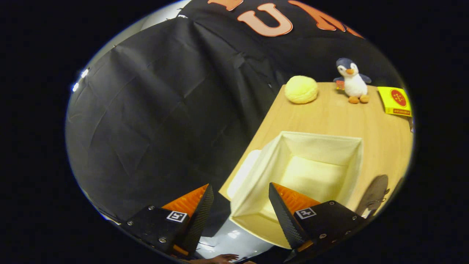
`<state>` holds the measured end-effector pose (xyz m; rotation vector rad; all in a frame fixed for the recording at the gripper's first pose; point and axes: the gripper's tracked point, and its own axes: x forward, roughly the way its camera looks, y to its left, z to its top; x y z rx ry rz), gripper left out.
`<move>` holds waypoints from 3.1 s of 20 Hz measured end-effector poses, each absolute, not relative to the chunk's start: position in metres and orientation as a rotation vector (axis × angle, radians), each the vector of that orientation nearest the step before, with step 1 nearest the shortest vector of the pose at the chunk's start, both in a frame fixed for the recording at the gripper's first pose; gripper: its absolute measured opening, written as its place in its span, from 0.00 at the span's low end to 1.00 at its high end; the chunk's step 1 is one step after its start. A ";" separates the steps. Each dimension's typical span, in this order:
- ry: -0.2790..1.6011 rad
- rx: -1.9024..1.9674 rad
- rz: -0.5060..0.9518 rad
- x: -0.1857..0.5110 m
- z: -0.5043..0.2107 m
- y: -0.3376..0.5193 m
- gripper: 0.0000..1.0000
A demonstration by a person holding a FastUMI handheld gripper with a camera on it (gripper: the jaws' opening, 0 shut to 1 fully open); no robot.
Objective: Open the storage box then place both shoes into the box .Put the left shoe in first, then the right shoe, with the right side of both shoes facing outward in a uniform manner.
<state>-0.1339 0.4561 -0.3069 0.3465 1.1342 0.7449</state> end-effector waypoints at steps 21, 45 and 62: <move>1.312 0.033 0.325 -0.199 -0.483 0.168 0.72; 1.432 0.305 0.118 -0.174 -0.513 0.169 0.04; 1.306 0.458 0.242 -0.129 -0.340 0.309 0.04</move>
